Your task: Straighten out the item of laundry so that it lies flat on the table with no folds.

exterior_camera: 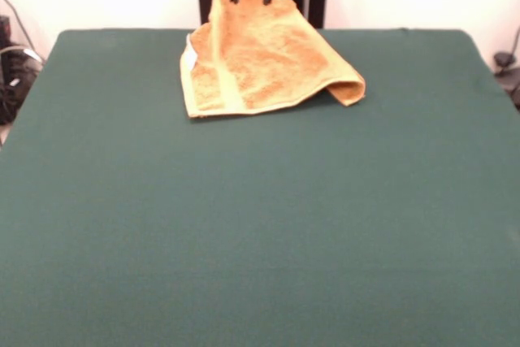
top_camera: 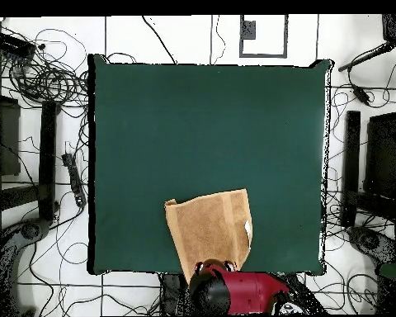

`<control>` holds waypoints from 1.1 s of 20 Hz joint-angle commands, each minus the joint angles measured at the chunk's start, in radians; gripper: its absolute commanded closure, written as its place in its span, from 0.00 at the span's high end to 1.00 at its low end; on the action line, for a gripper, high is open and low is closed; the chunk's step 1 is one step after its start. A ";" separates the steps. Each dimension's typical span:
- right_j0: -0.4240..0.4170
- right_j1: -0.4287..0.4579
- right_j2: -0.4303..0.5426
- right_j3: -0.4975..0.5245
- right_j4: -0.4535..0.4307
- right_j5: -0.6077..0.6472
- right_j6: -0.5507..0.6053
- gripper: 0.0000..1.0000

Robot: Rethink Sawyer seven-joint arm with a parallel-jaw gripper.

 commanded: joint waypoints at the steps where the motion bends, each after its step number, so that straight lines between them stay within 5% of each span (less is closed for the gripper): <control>1: 0.040 0.032 0.128 -0.144 0.083 0.085 0.107 1.00; 22: 0.013 0.076 0.160 -0.203 0.071 0.084 0.085 1.00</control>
